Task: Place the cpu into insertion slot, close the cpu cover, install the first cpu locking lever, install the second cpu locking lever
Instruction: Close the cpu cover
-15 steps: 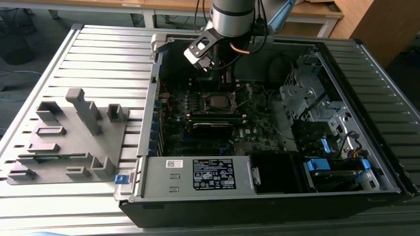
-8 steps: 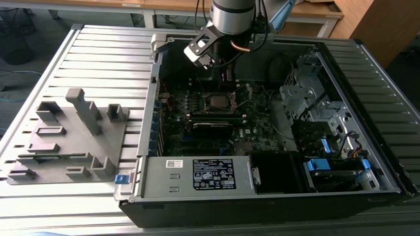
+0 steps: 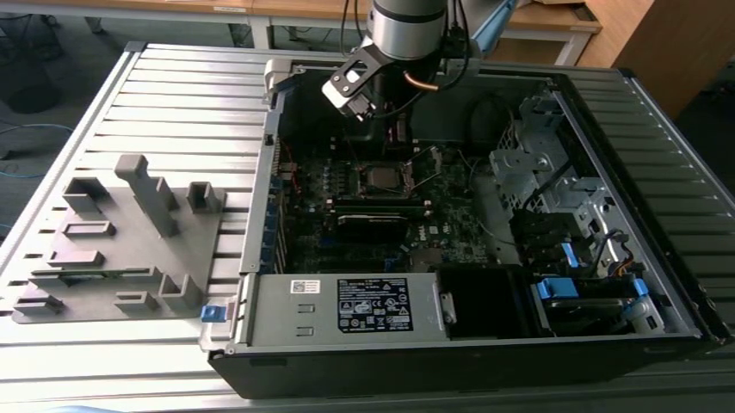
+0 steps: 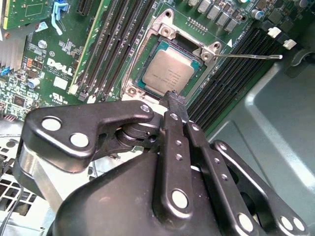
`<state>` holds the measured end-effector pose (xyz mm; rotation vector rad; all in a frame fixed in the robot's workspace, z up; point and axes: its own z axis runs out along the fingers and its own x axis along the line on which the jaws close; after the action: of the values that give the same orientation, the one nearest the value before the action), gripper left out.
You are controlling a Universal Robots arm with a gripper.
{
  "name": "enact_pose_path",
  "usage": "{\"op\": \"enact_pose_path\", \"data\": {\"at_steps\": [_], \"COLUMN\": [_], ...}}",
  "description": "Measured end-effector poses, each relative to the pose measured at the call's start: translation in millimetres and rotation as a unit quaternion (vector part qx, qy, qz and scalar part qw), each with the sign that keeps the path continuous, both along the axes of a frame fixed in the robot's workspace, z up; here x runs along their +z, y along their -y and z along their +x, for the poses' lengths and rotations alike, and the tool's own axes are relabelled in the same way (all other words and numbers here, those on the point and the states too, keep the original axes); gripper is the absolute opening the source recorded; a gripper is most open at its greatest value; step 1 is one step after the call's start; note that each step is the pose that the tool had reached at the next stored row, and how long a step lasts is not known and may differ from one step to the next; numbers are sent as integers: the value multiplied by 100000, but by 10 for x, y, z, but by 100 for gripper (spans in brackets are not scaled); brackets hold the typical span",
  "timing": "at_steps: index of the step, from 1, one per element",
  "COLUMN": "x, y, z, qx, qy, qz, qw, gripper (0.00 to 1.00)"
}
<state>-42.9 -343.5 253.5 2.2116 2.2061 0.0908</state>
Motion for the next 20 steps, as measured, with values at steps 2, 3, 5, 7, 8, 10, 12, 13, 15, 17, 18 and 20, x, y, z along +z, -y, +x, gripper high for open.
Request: {"op": "enact_pose_path", "data": {"at_steps": [2,3,5,7,8,10,12,13,15,17,18,20], "x": [1,6,12,15,15,17,18,18,17,17,17,16], "y": [-1,0,0,-1,0,0,0,0,0,0,0,0], "z": [0,0,0,1,1,1,10,18,40,67,83,116], "qx": [0,-1,0,2,1,4,11,2,1,0,1,2], "qy": [1,-9,5,10,9,2,-4,-4,1,-1,2,3], "qz": [3,-17,7,14,15,3,-5,-7,4,2,4,5], "qw": [100000,100000,100000,100000,100000,100000,100000,100000,100000,100000,100000,100000], "gripper": [11,11,11,11,11,11,11,11,11,11,11,11]}}
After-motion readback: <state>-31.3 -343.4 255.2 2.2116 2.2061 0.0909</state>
